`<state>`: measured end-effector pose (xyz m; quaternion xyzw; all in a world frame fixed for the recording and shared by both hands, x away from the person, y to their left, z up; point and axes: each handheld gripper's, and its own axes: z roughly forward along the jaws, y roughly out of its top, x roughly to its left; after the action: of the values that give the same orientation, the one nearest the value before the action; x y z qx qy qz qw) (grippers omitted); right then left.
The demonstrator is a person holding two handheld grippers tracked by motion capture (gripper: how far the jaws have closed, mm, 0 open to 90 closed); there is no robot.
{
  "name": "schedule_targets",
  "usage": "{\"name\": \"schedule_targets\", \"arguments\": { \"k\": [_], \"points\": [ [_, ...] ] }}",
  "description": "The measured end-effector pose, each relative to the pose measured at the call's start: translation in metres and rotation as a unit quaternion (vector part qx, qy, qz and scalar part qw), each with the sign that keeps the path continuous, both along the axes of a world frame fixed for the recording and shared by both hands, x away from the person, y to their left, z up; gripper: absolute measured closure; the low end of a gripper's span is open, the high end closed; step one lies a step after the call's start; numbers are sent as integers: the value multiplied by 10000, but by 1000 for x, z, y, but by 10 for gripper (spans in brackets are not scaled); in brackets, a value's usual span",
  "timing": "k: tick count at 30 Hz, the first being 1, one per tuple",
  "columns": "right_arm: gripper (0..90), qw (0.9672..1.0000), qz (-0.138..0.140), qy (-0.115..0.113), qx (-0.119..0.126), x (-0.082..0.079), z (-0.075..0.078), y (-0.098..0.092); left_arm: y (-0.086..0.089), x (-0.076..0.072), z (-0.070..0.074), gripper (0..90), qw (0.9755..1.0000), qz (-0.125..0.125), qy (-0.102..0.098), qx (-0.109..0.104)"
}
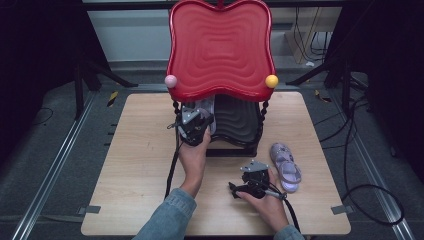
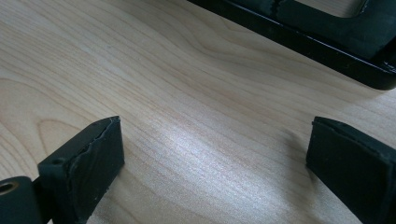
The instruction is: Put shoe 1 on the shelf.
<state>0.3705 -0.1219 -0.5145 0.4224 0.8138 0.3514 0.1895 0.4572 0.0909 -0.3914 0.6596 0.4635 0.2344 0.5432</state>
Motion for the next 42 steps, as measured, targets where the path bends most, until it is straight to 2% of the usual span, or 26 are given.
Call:
{"name": "schedule_targets", "arguments": {
  "k": [4,7,11,12,14,20,29,32,35,42],
  "points": [
    [44,10000,8,-2,-5,0,0,0,-2,0,0,863,10000,47,-15,13],
    [45,10000,8,17,3,0,0,0,-1,0,2,862,9999,91,-26,-67],
    [45,10000,17,11,-1,0,0,0,-4,3,1,862,9999,60,41,-84],
    [46,10000,27,10,0,0,0,0,-7,4,1,862,10000,73,16,41],
    [46,10000,28,6,3,0,0,0,-8,4,1,862,10000,68,33,40],
    [46,10000,37,11,0,0,0,-1,-14,7,-1,855,9998,130,144,-85],
    [46,10000,50,11,-2,0,0,-1,-24,12,-4,768,9997,94,220,-58],
    [46,10000,52,9,-3,0,0,-1,-26,12,-4,749,9997,56,227,22],
    [46,10000,53,6,-4,0,0,-1,-27,12,-3,740,9997,29,239,92],
    [45,10000,51,4,-5,0,0,-1,-25,11,0,685,9997,-37,254,58]
  ]
}}
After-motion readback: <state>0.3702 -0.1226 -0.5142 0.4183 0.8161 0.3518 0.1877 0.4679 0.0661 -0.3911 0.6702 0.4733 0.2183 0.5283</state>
